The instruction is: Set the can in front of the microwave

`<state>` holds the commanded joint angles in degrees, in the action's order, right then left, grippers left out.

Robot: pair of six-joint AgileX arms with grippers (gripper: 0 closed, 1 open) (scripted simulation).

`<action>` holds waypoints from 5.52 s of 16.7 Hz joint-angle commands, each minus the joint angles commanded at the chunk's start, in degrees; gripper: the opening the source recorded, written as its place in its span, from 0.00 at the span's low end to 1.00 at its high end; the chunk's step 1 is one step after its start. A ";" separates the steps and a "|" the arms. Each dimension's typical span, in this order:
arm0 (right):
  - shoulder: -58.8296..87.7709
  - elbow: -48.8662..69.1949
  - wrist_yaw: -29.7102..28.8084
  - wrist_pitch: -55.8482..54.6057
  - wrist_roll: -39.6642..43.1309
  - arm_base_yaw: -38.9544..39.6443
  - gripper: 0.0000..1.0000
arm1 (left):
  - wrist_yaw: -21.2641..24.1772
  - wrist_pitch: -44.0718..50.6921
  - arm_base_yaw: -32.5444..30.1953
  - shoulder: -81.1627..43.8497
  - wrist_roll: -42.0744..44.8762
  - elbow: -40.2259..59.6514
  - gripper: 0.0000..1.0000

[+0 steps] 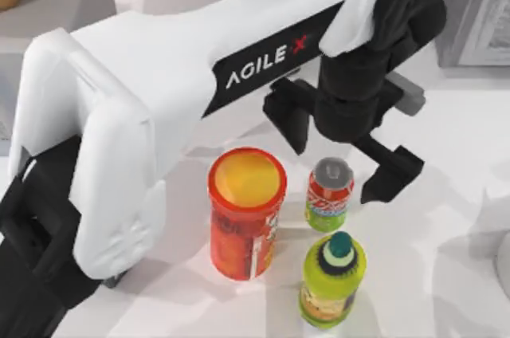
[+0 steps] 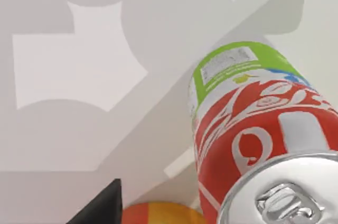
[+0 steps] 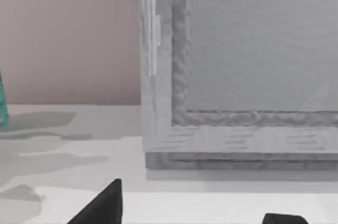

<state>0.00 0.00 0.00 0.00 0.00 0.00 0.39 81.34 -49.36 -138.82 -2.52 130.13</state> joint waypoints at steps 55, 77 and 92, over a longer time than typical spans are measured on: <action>0.00 0.00 0.00 0.00 0.00 0.00 1.00 | -3.70 -8.92 20.16 29.64 0.05 -27.64 0.00; 0.00 0.00 0.00 0.00 0.00 0.00 1.00 | -0.52 -17.14 50.81 60.37 5.15 -77.51 0.00; 0.00 0.00 0.00 0.00 0.00 0.00 1.00 | -0.43 -18.64 51.01 60.21 5.14 -78.71 0.53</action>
<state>0.00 0.00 0.00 0.00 0.00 0.00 -0.03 62.71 1.65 -78.61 2.62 51.42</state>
